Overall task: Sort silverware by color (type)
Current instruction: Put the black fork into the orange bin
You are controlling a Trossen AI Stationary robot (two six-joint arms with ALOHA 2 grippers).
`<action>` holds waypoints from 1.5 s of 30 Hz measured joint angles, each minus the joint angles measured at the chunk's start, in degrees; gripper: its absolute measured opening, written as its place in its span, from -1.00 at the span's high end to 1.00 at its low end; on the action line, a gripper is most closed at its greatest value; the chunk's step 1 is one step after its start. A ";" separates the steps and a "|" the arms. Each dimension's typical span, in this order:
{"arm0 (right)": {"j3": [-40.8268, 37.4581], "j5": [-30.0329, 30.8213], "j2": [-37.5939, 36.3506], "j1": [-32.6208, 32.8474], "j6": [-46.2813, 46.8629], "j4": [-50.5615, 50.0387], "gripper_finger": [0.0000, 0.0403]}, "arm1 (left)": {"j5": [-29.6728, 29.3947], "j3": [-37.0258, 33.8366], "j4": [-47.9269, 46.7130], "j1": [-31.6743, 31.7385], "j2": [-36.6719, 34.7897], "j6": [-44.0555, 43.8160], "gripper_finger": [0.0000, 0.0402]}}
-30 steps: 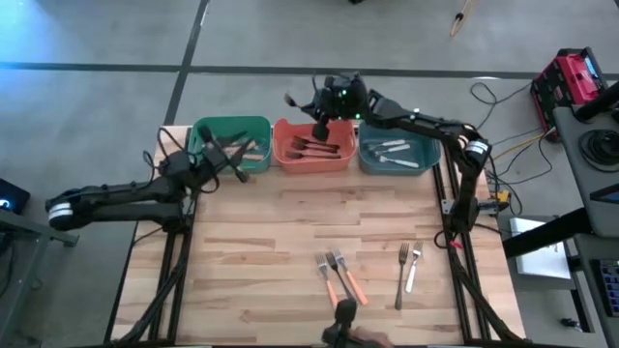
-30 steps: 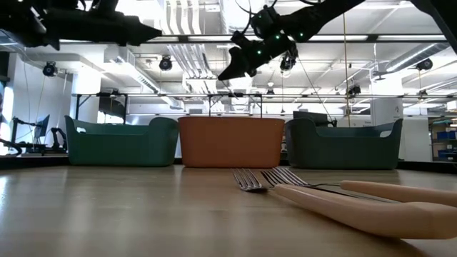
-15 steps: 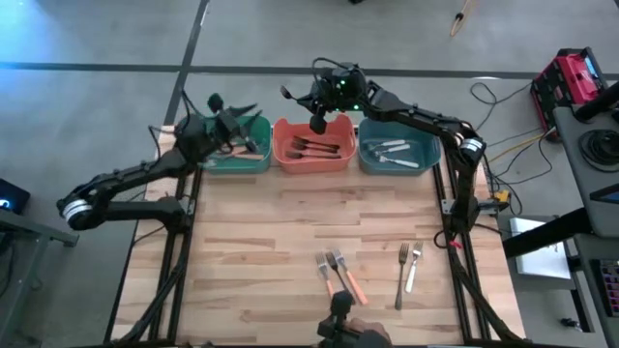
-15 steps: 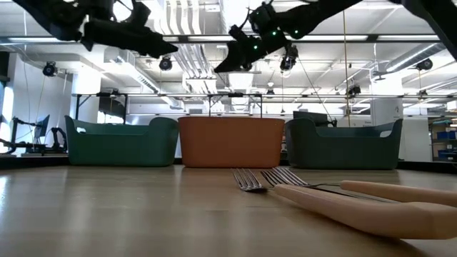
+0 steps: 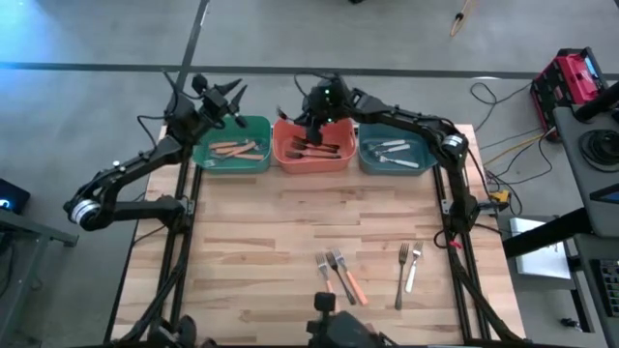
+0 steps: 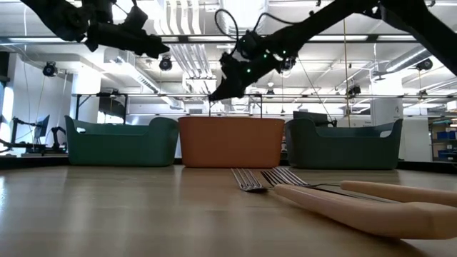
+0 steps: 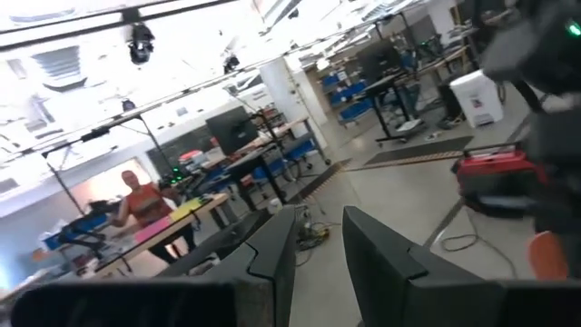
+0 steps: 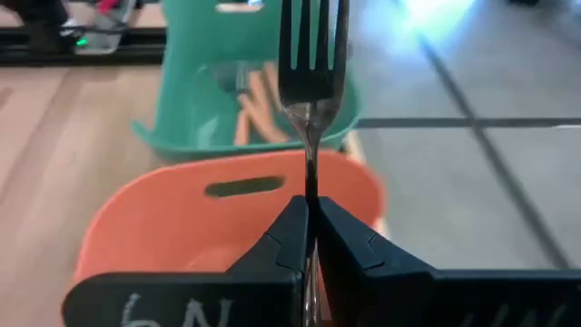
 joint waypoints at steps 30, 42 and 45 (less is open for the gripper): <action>-0.04 7.79 7.24 -0.90 -7.12 -16.83 0.96 | 0.50 0.11 -1.20 3.80 0.02 -2.70 0.61; -0.04 7.80 7.24 -0.87 -7.14 -16.70 0.96 | 0.68 0.08 -3.45 3.80 0.02 -7.11 0.61; -0.04 7.80 7.22 -0.87 -7.17 -16.68 0.96 | 0.71 0.08 -4.48 3.80 0.02 -8.50 0.61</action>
